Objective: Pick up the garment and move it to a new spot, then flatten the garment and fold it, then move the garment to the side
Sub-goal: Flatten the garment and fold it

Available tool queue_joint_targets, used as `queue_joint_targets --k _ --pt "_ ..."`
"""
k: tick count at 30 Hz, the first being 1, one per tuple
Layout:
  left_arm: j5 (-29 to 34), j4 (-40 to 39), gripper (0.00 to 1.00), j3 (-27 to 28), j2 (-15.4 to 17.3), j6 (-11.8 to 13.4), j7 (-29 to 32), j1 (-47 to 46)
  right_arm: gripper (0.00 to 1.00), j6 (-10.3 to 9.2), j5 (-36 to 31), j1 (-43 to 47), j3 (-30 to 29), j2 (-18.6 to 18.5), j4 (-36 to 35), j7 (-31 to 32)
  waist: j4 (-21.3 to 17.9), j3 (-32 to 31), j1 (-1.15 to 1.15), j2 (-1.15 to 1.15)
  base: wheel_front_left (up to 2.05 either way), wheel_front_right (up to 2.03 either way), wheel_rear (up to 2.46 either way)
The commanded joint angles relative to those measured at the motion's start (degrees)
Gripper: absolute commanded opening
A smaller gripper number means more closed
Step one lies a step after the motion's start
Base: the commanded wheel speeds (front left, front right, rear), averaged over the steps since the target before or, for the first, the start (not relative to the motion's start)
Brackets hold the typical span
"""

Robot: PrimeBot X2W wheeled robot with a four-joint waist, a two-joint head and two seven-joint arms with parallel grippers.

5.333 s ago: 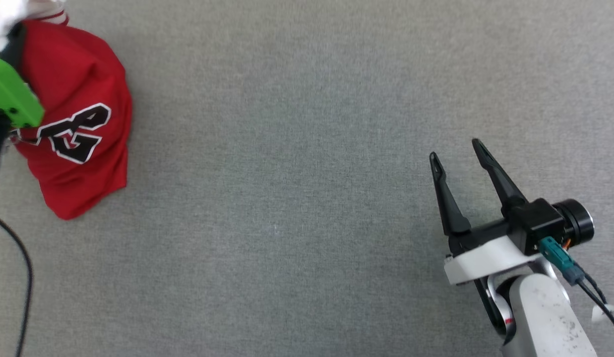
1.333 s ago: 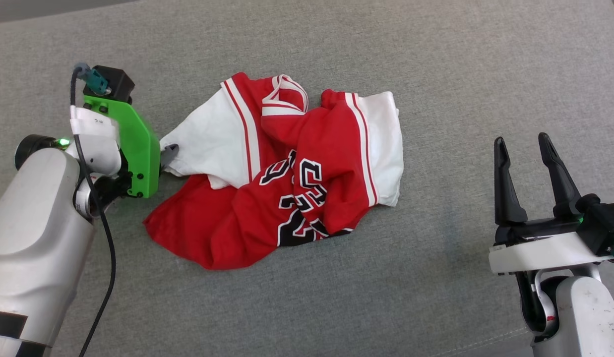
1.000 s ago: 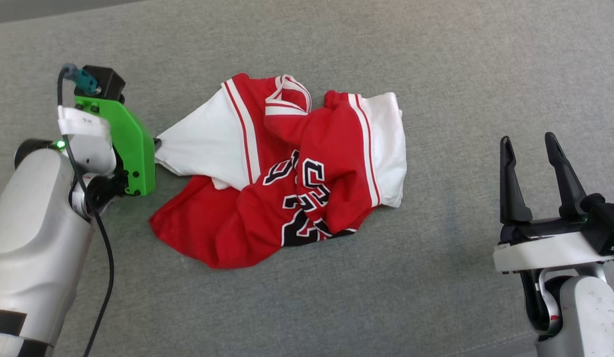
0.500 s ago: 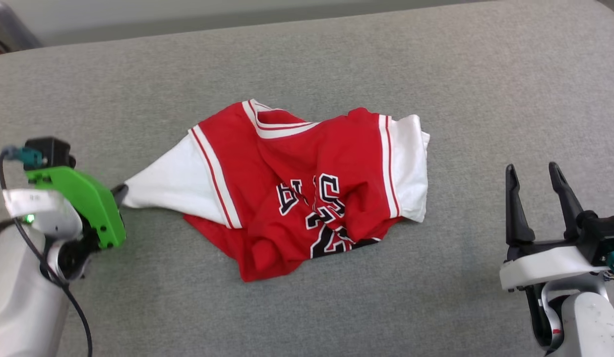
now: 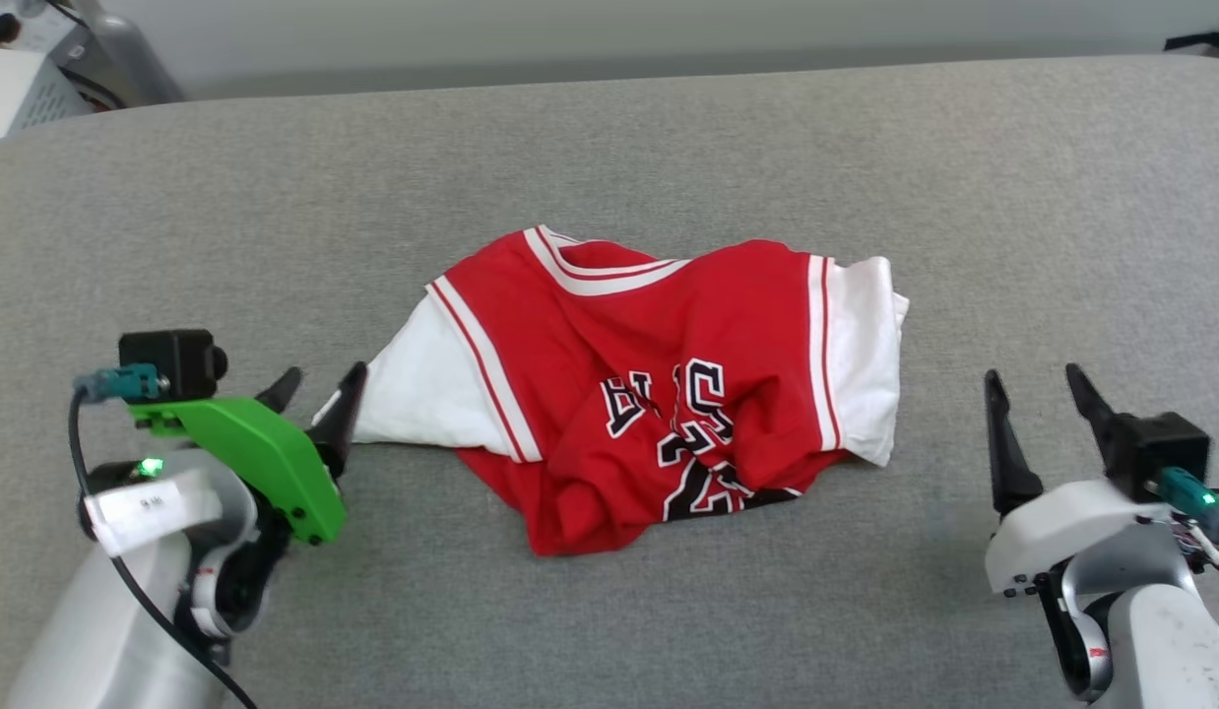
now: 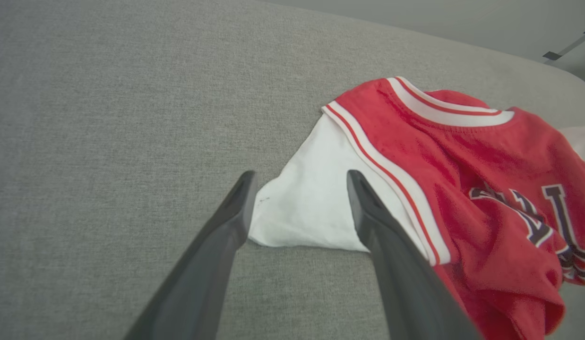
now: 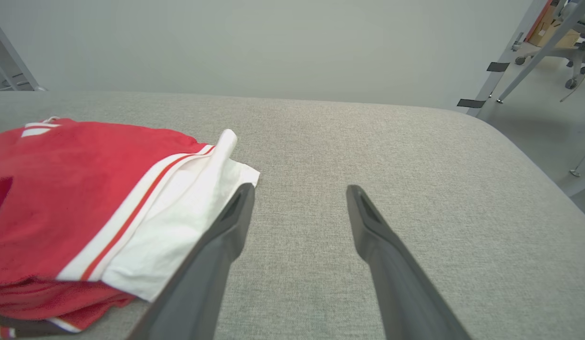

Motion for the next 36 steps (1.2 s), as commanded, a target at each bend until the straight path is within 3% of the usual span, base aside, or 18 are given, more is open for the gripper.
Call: queue_joint_targets --k 1,8,12,17,26,33,34,35,36 --pt "0.7 -2.1 1.0 -0.2 -0.9 0.7 -0.8 1.9 1.0 -0.05 -1.5 -1.1 0.7 -0.6 -0.3 2.3 1.5 -0.9 0.0 0.0 0.0 0.0 0.0" --pt "3.5 -12.3 1.0 -3.0 -1.5 5.0 0.1 8.4 1.0 -0.05 3.1 -8.2 4.1 -7.5 1.4 22.8 6.5 -0.5 0.0 0.0 0.0 0.0 0.0" --pt "4.1 -15.4 1.0 -4.5 -2.1 5.7 0.9 9.2 1.0 -0.05 8.2 -13.1 5.7 -11.2 3.4 35.2 9.5 0.5 0.0 0.0 0.0 0.0 0.0" --pt "4.4 -16.6 1.0 -5.3 -2.8 5.9 0.7 9.0 1.0 -0.05 11.6 -18.3 6.7 -14.3 6.6 44.9 12.2 2.0 0.0 0.0 0.0 0.0 0.0" --pt "3.8 -16.2 1.0 -5.6 -4.0 5.0 -0.4 7.2 1.0 -0.05 8.9 -21.2 7.2 -16.6 13.3 47.2 15.3 5.0 0.0 0.0 0.0 0.0 0.0" --pt "3.5 -15.3 1.0 -5.4 -4.1 4.6 -1.2 6.4 1.0 -0.05 9.1 -20.5 8.6 -15.2 17.1 46.2 15.8 6.3 0.0 0.0 0.0 0.0 0.0" --pt "3.4 -15.2 1.0 -5.3 -4.1 4.5 -1.3 6.3 0.87 -0.05 9.2 -20.3 8.9 -15.2 17.4 46.3 15.8 6.3 0.0 0.0 0.0 0.0 0.0" --pt "3.4 -15.0 1.0 -5.2 -4.0 4.5 -1.3 6.1 0.42 -0.05 9.3 -20.1 9.5 -15.3 17.8 46.4 15.7 6.4 0.0 0.0 0.0 0.0 0.0" --pt "3.4 -14.9 1.0 -5.2 -4.0 4.5 -1.3 6.0 0.16 -0.05 9.4 -20.0 9.8 -15.4 18.0 46.3 15.6 6.3 0.0 0.0 0.0 0.0 0.0"
